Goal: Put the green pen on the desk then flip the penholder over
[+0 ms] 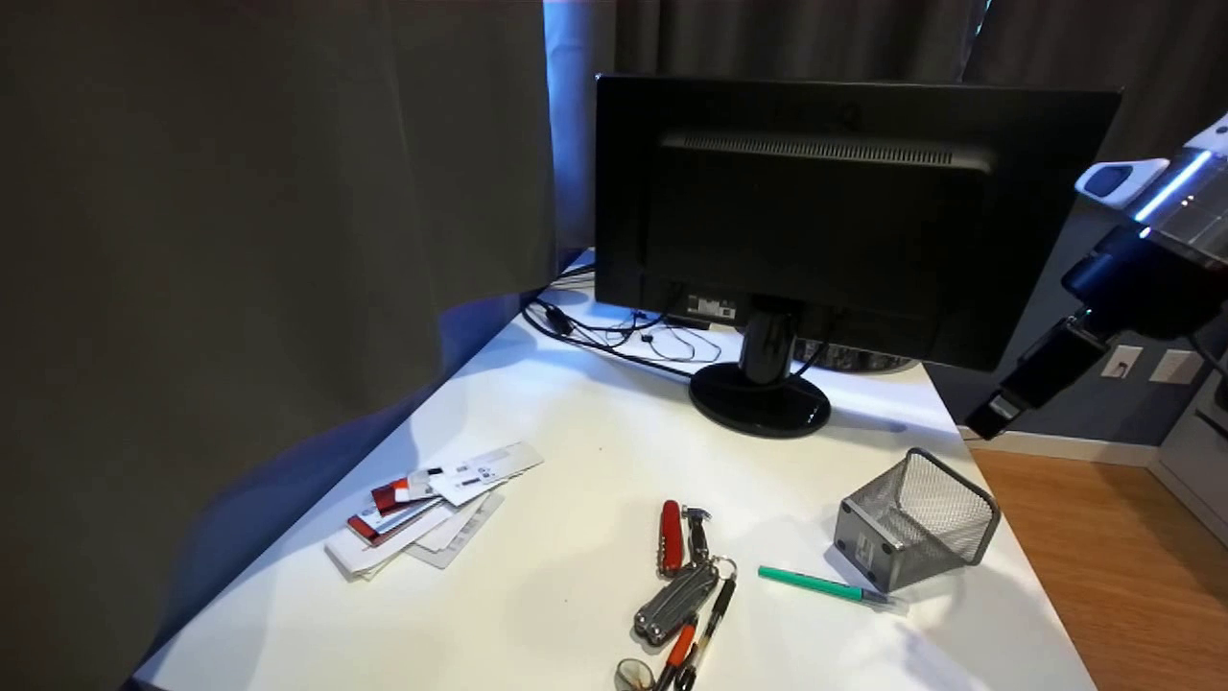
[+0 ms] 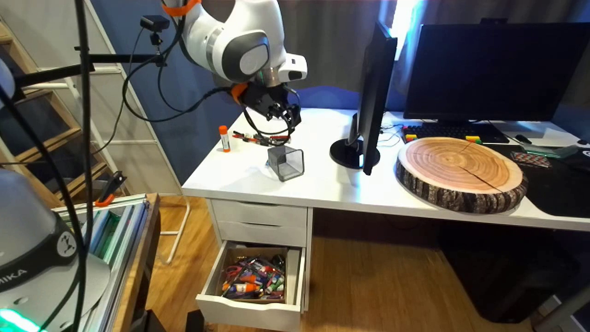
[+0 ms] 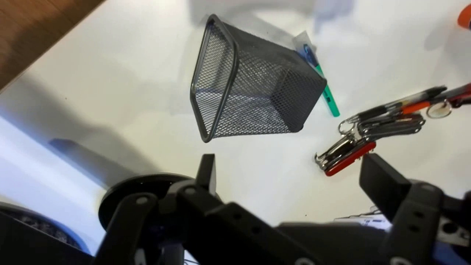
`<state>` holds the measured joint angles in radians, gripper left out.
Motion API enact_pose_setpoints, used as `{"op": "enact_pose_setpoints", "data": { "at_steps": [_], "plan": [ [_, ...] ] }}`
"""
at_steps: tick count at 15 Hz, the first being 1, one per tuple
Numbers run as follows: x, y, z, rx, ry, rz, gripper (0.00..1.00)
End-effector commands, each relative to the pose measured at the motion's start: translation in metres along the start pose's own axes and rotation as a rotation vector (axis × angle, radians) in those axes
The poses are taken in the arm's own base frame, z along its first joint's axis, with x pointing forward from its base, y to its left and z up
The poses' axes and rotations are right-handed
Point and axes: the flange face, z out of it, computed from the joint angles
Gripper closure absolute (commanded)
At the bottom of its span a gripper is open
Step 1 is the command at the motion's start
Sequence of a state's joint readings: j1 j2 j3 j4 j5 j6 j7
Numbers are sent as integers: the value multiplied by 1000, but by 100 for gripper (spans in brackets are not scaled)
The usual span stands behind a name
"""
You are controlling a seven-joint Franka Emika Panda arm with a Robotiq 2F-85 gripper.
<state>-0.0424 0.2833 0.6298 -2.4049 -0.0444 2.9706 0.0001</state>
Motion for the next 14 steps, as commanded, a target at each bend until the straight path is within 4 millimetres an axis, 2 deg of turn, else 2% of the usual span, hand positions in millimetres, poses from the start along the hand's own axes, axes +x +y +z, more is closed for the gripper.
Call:
{"op": "enact_pose_setpoints", "data": {
  "at_steps": [1,8,10,11,14],
  "plan": [
    [16,-15,-1,-24,-77,-182,0],
    [34,-44,23,-29,-176,-548,0],
    [41,-50,25,-47,-134,-654,0],
    [31,-48,20,-29,-153,-559,0],
    [31,-48,23,-27,-154,-563,0]
  ]
}}
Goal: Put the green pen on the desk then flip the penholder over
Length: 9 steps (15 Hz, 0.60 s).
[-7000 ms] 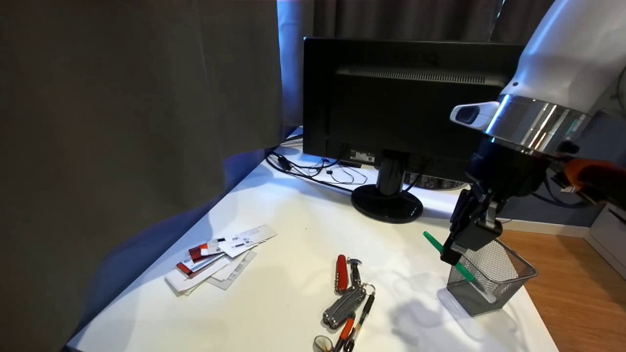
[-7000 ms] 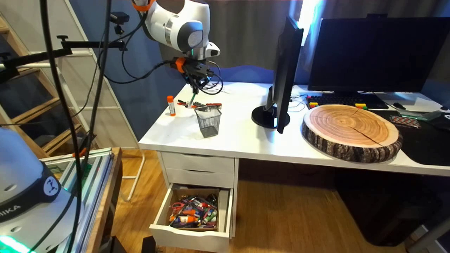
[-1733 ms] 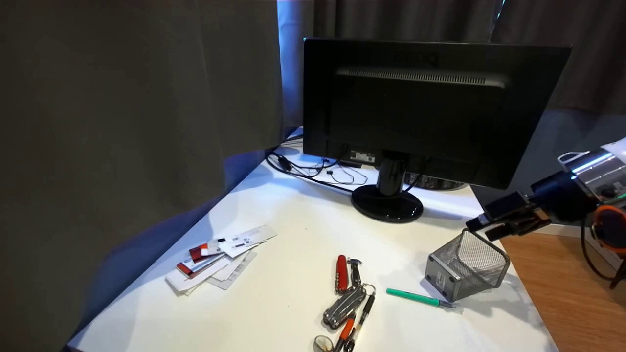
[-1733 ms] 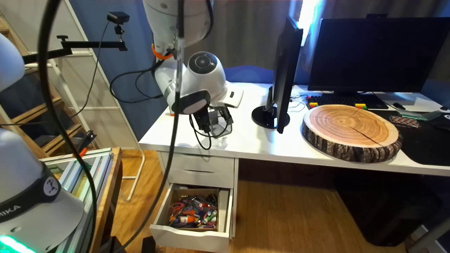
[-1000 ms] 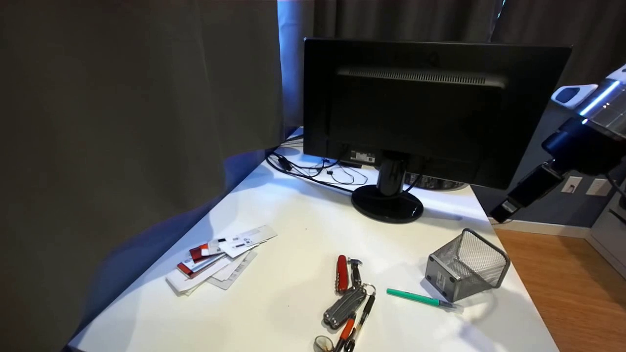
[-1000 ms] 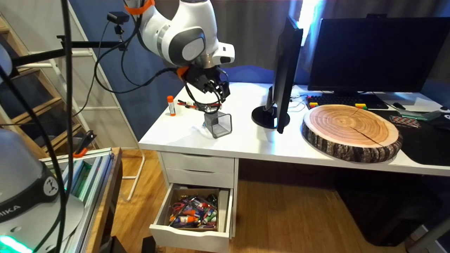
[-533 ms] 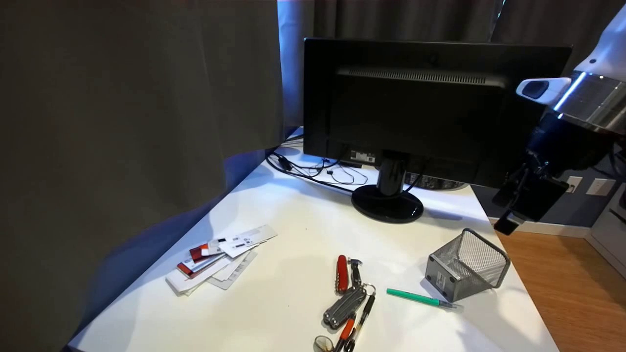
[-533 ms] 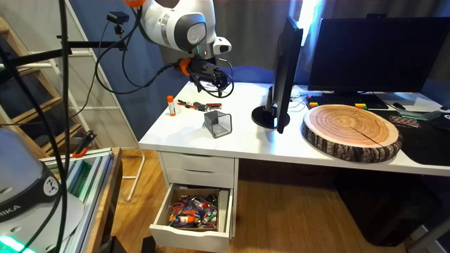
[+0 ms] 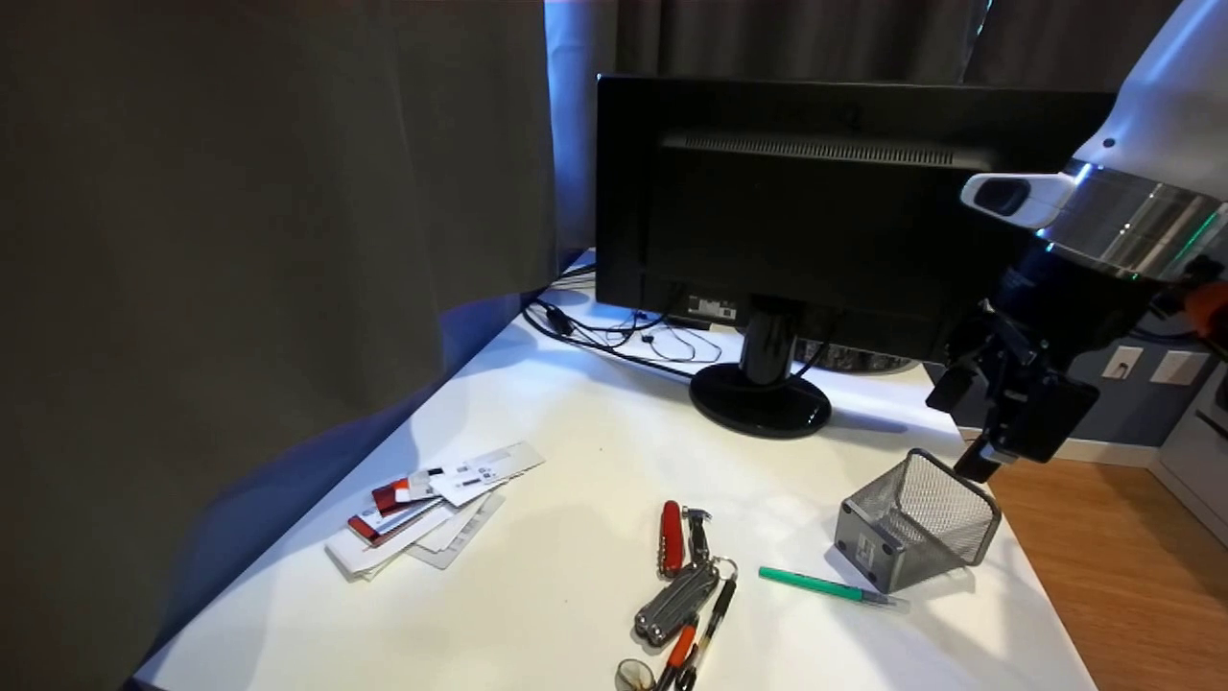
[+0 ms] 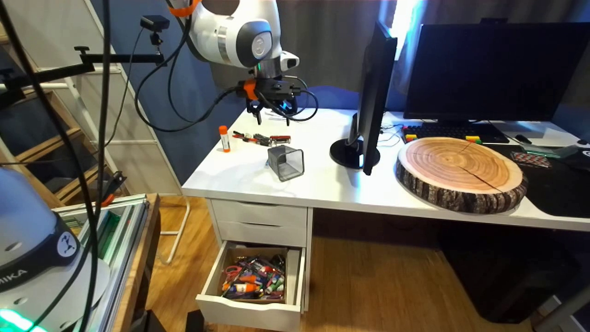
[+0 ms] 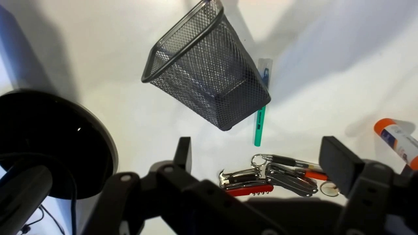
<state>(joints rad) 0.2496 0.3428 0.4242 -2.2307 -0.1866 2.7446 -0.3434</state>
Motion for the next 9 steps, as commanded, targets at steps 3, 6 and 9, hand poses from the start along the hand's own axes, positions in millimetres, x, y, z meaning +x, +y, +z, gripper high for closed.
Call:
{"op": "enact_pose_setpoints", "data": {
  "at_steps": [3,6,9],
  "plan": [
    [2,-4,9,24,7,-91,0],
    [4,-14,26,59,-4,-270,0],
    [6,-23,40,86,-12,-432,0]
  ]
}}
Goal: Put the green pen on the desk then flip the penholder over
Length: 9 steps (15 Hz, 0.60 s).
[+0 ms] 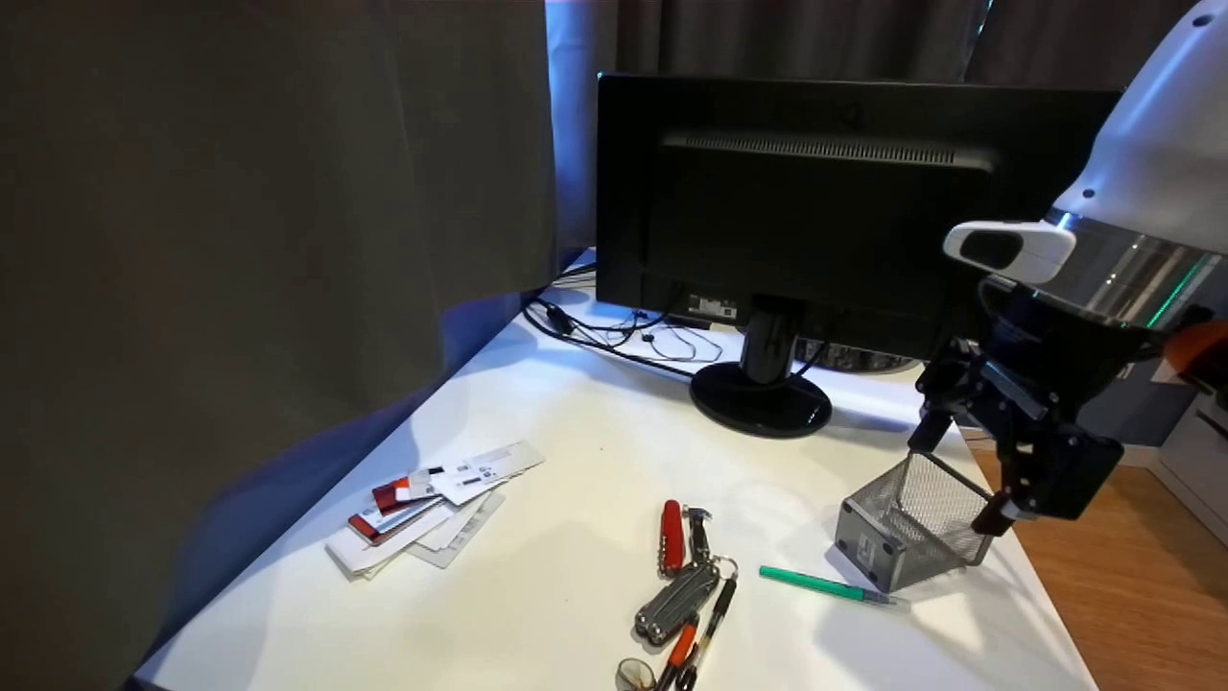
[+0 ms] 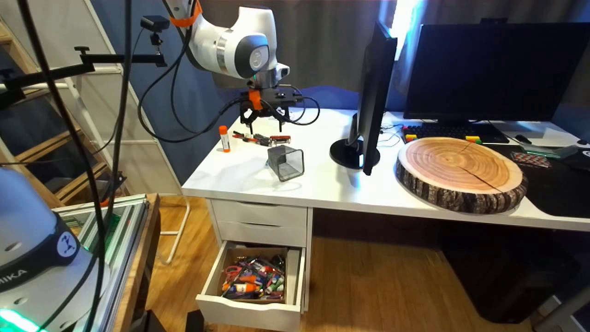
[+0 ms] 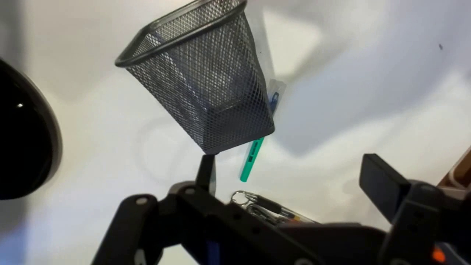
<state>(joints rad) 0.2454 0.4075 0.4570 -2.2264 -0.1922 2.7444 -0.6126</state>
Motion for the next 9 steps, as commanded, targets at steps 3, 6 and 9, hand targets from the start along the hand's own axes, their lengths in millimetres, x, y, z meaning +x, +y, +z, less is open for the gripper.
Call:
{"op": "enact_pose_setpoints", "data": {
  "at_steps": [3,6,9],
  "plan": [
    [7,-3,24,39,-5,-255,0],
    [11,-1,31,44,-5,-302,0],
    [16,4,35,31,0,-318,0]
  ]
}}
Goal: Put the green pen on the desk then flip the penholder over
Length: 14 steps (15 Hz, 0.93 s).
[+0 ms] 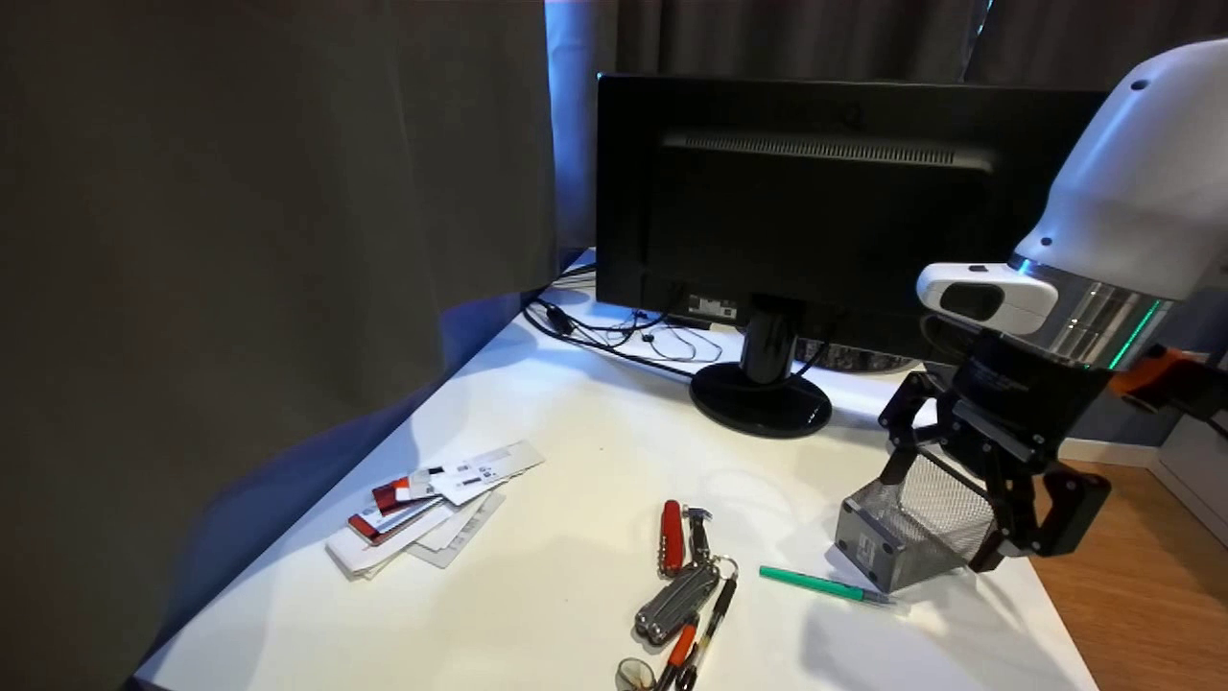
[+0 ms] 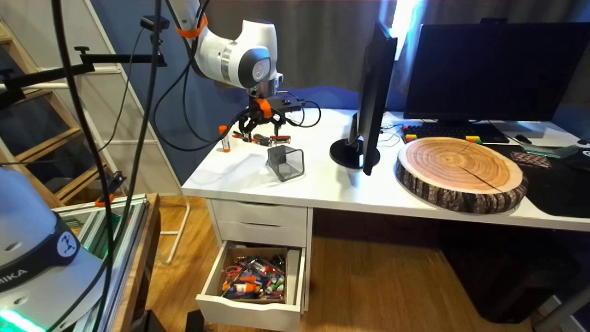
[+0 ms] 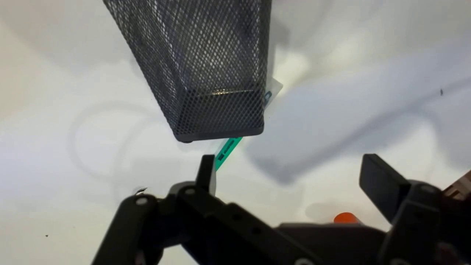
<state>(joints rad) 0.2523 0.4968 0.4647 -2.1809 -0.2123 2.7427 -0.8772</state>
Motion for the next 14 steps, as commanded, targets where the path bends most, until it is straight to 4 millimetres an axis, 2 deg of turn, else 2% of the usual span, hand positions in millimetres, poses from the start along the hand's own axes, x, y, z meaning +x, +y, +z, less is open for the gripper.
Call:
{"op": "enact_pose_setpoints", "data": {
  "at_steps": [1,8,14],
  "plan": [
    [9,13,6,-20,-5,-40,0],
    [14,32,25,-15,-35,-49,0],
    [10,45,42,3,-74,-65,0]
  ]
}}
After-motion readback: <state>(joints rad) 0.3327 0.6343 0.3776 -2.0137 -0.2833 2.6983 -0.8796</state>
